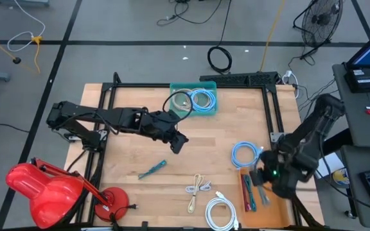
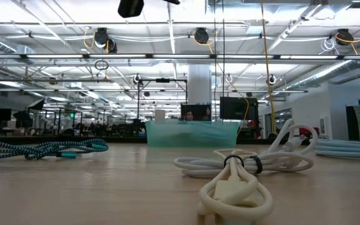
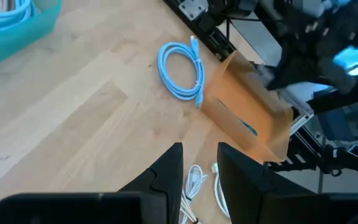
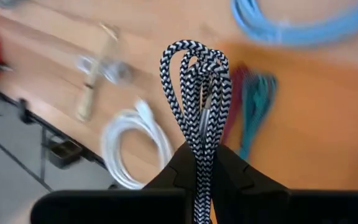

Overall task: Pick & Place USB Port
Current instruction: Put the black charger cable into the orange bin, then put the blue charger cable into the orange bin

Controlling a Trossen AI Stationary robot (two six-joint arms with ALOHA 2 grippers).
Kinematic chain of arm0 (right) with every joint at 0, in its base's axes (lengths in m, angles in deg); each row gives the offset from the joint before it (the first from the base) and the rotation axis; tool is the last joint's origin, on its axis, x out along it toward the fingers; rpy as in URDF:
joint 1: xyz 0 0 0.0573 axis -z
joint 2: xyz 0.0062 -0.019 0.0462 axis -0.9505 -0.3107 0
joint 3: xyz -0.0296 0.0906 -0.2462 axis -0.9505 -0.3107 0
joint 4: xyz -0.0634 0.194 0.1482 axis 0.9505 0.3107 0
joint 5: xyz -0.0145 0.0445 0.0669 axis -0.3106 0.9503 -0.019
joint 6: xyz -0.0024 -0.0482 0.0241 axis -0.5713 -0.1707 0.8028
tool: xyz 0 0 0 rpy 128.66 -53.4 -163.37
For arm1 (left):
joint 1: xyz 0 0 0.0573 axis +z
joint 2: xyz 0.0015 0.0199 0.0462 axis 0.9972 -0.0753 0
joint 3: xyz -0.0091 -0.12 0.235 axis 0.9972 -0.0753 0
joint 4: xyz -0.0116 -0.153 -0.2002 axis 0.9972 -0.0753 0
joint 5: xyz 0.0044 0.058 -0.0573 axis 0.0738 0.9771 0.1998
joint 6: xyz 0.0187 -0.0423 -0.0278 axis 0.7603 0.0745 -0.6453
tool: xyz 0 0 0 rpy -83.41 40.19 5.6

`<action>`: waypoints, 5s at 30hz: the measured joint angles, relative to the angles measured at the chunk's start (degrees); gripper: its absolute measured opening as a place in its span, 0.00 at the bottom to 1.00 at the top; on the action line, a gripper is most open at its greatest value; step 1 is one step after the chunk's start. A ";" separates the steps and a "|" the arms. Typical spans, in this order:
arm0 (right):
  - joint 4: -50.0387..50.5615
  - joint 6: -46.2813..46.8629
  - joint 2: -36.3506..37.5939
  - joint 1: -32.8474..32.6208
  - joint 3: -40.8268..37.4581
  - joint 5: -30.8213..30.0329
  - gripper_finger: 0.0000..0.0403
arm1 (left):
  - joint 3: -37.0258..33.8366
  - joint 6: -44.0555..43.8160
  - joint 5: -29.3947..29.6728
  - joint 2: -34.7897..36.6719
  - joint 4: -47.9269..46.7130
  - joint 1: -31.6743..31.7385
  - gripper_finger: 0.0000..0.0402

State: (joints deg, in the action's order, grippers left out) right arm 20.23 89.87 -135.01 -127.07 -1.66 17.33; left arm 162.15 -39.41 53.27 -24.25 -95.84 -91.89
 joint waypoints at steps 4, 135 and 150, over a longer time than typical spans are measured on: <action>-0.01 2.23 -4.23 -1.80 -1.37 5.37 0.03 | 0.00 0.92 0.08 0.00 0.00 0.40 0.25; -29.55 -27.25 8.43 6.58 -13.70 -12.07 0.00 | 0.00 16.17 -3.29 -0.04 -2.22 -3.46 0.25; -56.04 -62.62 11.59 19.18 -13.68 -18.11 0.00 | -6.39 8.95 -1.40 -1.91 -20.37 -9.02 0.25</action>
State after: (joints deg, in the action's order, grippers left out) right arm -35.81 27.25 -123.42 -107.89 -15.34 -0.77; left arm 155.76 -30.46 51.87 -26.15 -116.20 -100.91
